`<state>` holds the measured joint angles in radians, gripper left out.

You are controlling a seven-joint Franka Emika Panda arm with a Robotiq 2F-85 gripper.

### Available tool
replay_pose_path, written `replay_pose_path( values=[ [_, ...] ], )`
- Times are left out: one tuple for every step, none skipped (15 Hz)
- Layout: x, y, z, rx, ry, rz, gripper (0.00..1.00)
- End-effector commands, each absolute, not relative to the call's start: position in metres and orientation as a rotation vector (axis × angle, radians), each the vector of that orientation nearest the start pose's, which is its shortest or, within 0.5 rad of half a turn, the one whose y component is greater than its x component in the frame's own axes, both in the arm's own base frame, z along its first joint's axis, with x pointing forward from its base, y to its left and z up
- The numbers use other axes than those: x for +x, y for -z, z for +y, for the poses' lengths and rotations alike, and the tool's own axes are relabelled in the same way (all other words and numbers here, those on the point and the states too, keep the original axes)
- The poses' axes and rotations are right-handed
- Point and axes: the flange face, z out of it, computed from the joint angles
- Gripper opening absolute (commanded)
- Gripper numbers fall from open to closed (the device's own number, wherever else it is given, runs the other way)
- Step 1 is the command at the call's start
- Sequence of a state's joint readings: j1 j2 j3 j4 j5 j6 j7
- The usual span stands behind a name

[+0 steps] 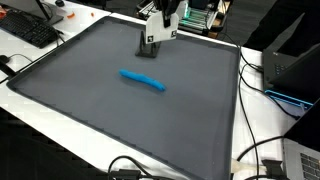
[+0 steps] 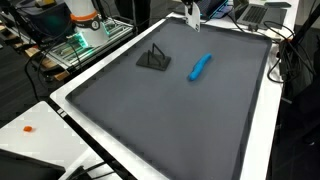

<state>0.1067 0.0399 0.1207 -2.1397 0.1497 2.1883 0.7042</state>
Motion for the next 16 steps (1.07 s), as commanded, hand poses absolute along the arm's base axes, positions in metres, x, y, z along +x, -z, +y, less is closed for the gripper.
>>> replay_pose_path(
  values=[
    [0.557, -0.375, 0.141, -3.006, -0.142, 0.569, 0.01],
    [0.563, -0.371, 0.144, -3.026, -0.150, 0.490, 0.01],
    [0.569, -0.368, 0.147, -3.048, -0.156, 0.415, 0.01],
    [0.575, -0.364, 0.151, -3.067, -0.165, 0.339, 0.01],
    [0.580, -0.359, 0.153, -3.087, -0.188, 0.280, 0.01],
    [0.567, -0.367, 0.147, -3.041, -0.142, 0.398, 0.01],
    [0.571, -0.364, 0.149, -3.043, -0.147, 0.384, 0.04],
    [0.572, -0.362, 0.149, -3.043, -0.150, 0.385, 0.04],
    [0.572, -0.363, 0.149, -3.043, -0.149, 0.386, 0.04],
    [0.572, -0.364, 0.149, -3.043, -0.145, 0.386, 0.04],
    [0.572, -0.365, 0.149, -3.042, -0.143, 0.386, 0.04],
    [0.572, -0.366, 0.148, -3.042, -0.141, 0.386, 0.04],
    [0.572, -0.366, 0.148, -3.042, -0.140, 0.386, 0.01],
    [0.573, -0.364, 0.151, -3.037, -0.138, 0.347, 0.01],
    [0.574, -0.360, 0.156, -3.039, -0.147, 0.284, 0.01],
    [0.576, -0.357, 0.159, -3.040, -0.157, 0.228, 0.01]
  ],
)
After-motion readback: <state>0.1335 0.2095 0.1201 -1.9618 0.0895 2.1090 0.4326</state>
